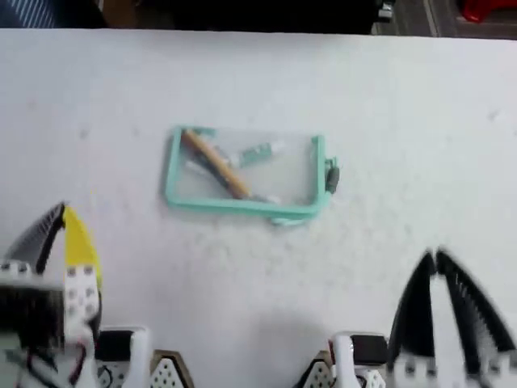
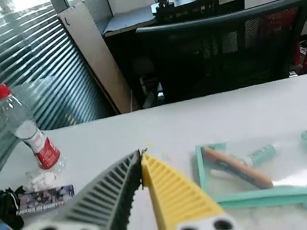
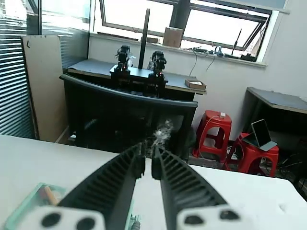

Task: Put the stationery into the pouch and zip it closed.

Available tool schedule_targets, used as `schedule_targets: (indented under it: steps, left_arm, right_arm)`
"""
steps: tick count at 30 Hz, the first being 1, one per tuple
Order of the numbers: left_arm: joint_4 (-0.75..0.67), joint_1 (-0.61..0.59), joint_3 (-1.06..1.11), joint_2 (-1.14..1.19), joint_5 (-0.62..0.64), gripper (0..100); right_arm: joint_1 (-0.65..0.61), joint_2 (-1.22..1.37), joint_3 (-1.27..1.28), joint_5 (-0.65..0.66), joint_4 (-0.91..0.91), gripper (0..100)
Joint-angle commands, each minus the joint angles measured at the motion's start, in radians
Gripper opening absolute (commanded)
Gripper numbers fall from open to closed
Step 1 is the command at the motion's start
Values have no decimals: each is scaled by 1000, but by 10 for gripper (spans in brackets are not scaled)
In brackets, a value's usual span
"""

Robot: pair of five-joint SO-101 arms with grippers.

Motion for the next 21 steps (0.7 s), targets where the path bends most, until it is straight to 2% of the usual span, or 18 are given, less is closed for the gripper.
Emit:
schedule_targets:
  steps: [1, 3, 5, 10, 15, 21]
  left_arm:
    - [-135, -1, 183, -219, -12, 23]
    - [-209, 1, 305, -328, -12, 24]
    - [-247, -1, 385, -325, -46, 24]
    - [-262, 1, 525, -305, -74, 24]
    - [-307, 2, 683, -305, -80, 27]
    - [-417, 1, 979, -305, -80, 168]
  right_arm:
    - [-7, -188, 183, 14, -21, 17]
    - [-5, -308, 292, 14, -74, 18]
    - [-5, -414, 393, 14, -134, 18]
    - [-5, -377, 542, 14, -153, 18]
    - [-5, -407, 787, 14, -274, 18]
    - [-5, -404, 1094, 14, -478, 18]
